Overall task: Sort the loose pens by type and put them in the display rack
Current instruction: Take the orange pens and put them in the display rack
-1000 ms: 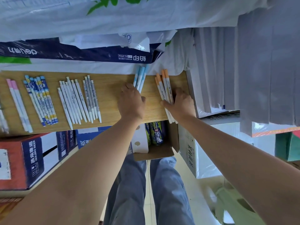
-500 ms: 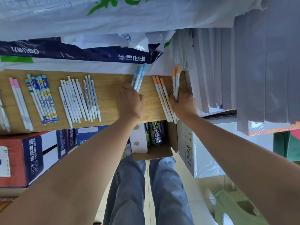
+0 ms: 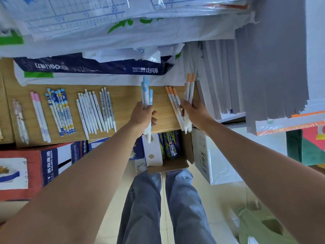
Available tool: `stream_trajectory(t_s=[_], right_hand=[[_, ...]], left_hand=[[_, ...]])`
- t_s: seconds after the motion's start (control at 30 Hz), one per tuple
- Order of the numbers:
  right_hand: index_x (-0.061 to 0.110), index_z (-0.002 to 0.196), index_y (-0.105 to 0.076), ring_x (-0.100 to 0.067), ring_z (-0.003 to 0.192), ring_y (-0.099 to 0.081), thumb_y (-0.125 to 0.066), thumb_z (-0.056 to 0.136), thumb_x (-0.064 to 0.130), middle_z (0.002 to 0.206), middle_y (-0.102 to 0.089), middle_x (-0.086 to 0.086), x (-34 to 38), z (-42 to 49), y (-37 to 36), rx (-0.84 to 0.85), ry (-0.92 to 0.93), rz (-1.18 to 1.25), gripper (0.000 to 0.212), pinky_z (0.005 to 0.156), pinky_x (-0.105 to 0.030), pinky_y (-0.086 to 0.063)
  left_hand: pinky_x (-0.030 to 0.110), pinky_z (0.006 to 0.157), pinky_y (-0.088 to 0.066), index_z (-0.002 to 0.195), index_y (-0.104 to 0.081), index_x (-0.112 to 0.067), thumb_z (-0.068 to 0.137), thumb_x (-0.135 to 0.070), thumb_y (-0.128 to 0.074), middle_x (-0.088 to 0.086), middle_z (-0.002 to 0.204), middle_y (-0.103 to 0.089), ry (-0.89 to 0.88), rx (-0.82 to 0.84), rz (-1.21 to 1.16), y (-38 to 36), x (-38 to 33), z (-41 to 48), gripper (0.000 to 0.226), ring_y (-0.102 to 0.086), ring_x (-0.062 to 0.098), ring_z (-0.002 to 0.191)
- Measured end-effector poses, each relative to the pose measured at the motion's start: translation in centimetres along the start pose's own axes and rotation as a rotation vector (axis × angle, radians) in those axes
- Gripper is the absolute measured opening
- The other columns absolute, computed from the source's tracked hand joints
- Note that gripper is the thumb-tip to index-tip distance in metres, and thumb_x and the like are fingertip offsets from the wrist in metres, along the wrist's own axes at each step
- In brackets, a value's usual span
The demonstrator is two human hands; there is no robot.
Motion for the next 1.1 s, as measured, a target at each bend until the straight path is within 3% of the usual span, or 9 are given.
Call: stream_trajectory(t_s=[0.13, 0.3, 0.4, 0.6, 0.73, 0.87, 1.03, 1.1], right_hand=[[0.016, 0.086, -0.060, -0.016, 0.064, -0.050, -0.044, 0.099, 0.038, 0.068, -0.061, 0.002, 1.3, -2.7, 0.4, -0.010, -0.023, 0.112, 0.031, 0.064, -0.029, -0.040], [0.014, 0.082, -0.059, -0.005, 0.049, -0.046, -0.043, 0.099, 0.036, 0.068, -0.059, 0.000, 4.8, -8.3, 1.7, 0.007, 0.036, 0.176, 0.033, 0.049, -0.017, -0.037], [0.017, 0.075, -0.058, -0.013, 0.057, -0.046, -0.043, 0.099, 0.037, 0.064, -0.057, 0.005, 7.8, -12.3, 3.3, -0.010, 0.096, 0.244, 0.035, 0.054, -0.024, -0.035], [0.014, 0.070, -0.056, -0.007, 0.056, -0.049, -0.044, 0.100, 0.030, 0.065, -0.055, 0.002, 13.3, -19.7, 10.3, -0.225, 0.288, 0.295, 0.036, 0.056, -0.019, -0.038], [0.013, 0.085, -0.058, -0.013, 0.063, -0.050, -0.043, 0.101, 0.029, 0.070, -0.056, -0.002, 14.8, -22.3, 17.5, -0.348, 0.326, 0.417, 0.027, 0.061, -0.023, -0.040], [0.012, 0.104, -0.056, -0.017, 0.069, -0.051, -0.040, 0.102, 0.028, 0.070, -0.057, -0.001, 13.1, -23.3, 24.4, -0.399, 0.318, 0.435, 0.022, 0.065, -0.028, -0.040], [0.018, 0.084, -0.056, -0.016, 0.066, -0.051, -0.044, 0.100, 0.037, 0.069, -0.056, 0.002, 9.9, -22.9, 33.0, -0.429, 0.266, 0.410, 0.028, 0.063, -0.029, -0.041], [0.015, 0.085, -0.054, -0.015, 0.065, -0.047, -0.044, 0.100, 0.039, 0.070, -0.050, 0.001, 8.7, -22.5, 36.5, -0.443, 0.234, 0.385, 0.030, 0.058, -0.028, -0.037]], left_hand=[[0.025, 0.048, -0.041, 0.106, -0.041, -0.007, 0.100, -0.010, -0.042, 0.003, 0.073, -0.044, -0.023, 0.065, -0.005, -0.1, -1.6, -2.7, 0.007, -0.038, 0.012, 0.053], [0.025, 0.046, -0.037, 0.102, -0.047, -0.007, 0.098, -0.012, -0.048, 0.002, 0.069, -0.043, -0.052, 0.119, -0.062, -0.5, -5.2, -7.3, 0.006, -0.038, 0.012, 0.051], [0.025, 0.045, -0.036, 0.089, -0.048, -0.012, 0.098, -0.010, -0.048, 0.003, 0.068, -0.043, -0.099, 0.160, -0.052, -1.1, -8.5, -11.2, 0.009, -0.037, 0.013, 0.050], [0.029, 0.045, -0.046, 0.094, -0.045, -0.009, 0.100, -0.017, -0.046, 0.008, 0.068, -0.050, -0.290, 0.240, 0.103, -3.9, -16.9, -18.7, 0.009, -0.048, 0.019, 0.047], [0.031, 0.052, -0.045, 0.092, -0.048, -0.011, 0.099, -0.021, -0.047, 0.007, 0.056, -0.054, -0.347, 0.294, 0.105, -8.3, -21.8, -22.4, 0.012, -0.050, 0.024, 0.048], [0.025, 0.046, -0.041, 0.090, -0.049, -0.007, 0.099, -0.015, -0.047, 0.004, 0.045, -0.052, -0.416, 0.342, 0.154, -15.0, -24.0, -25.0, 0.012, -0.046, 0.022, 0.042], [0.028, 0.045, -0.041, 0.097, -0.046, -0.004, 0.099, -0.013, -0.046, 0.011, 0.056, -0.051, -0.473, 0.344, 0.189, -23.8, -26.0, -26.7, 0.009, -0.045, 0.022, 0.045], [0.028, 0.046, -0.041, 0.100, -0.044, -0.005, 0.101, -0.014, -0.044, 0.011, 0.059, -0.052, -0.488, 0.347, 0.219, -27.2, -26.9, -26.9, 0.009, -0.045, 0.021, 0.047]])
Point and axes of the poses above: each hand's wrist, its own z-axis towards the middle knuckle, its own y-axis out of the back of the hand, x = y × z, the point moved 6 cm from there along z, towards the middle knuckle
